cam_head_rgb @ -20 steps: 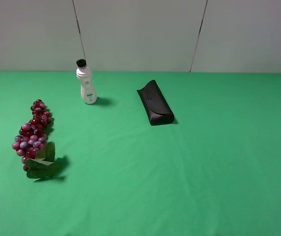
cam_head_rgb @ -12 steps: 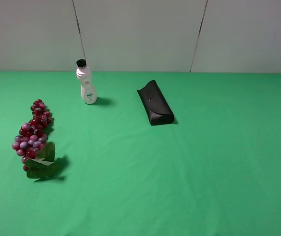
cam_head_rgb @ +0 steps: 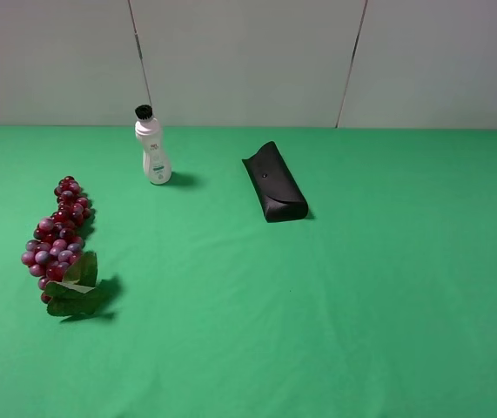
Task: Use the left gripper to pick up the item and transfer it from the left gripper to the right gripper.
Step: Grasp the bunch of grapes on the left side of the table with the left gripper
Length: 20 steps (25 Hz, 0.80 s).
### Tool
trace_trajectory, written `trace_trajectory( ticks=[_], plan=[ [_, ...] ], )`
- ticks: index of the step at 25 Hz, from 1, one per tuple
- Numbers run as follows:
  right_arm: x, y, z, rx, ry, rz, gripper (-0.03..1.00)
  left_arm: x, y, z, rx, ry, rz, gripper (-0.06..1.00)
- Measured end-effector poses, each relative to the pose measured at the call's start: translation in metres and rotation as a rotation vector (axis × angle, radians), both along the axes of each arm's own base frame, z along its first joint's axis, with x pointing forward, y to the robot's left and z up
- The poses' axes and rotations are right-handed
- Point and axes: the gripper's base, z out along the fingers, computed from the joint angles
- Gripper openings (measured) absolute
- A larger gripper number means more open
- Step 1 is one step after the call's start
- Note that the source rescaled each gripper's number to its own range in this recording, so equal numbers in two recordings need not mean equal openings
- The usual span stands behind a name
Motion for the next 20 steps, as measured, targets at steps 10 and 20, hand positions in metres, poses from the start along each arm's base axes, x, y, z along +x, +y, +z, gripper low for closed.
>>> trace_trajectory(
  ticks=[10,20],
  plan=[
    [0.0,0.0,0.0,0.0,0.0,0.0,1.0,0.007,0.001,0.012,-0.049,0.034,0.025,1.0],
    [0.0,0.0,0.0,0.0,0.0,0.0,1.0,0.072,0.005,0.021,-0.126,0.343,0.045,1.0]
  ],
)
